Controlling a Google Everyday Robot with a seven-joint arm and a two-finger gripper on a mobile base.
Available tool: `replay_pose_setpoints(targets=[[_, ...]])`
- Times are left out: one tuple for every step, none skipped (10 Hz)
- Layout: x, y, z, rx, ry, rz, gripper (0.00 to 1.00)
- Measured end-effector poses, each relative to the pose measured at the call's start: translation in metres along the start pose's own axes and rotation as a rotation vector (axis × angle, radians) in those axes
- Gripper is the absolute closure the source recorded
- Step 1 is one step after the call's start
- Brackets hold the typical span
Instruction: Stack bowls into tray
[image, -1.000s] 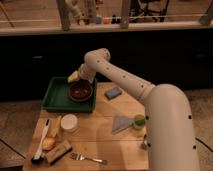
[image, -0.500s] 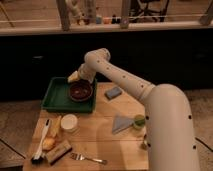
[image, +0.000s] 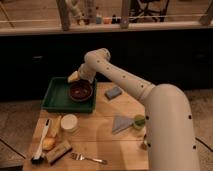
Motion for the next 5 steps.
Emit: replay_pose_setpoints(targets=[[0.0000,0.0000,0.0000,0.000,0.000,0.000,0.20],[0.0000,0.0000,0.0000,0.000,0.000,0.000,0.20],[0.0000,0.0001,0.0000,0.000,0.000,0.000,0.20],[0.0000,0.0000,0.0000,0.000,0.000,0.000,0.20],[0.0000,0.0000,0.0000,0.000,0.000,0.000,0.20]])
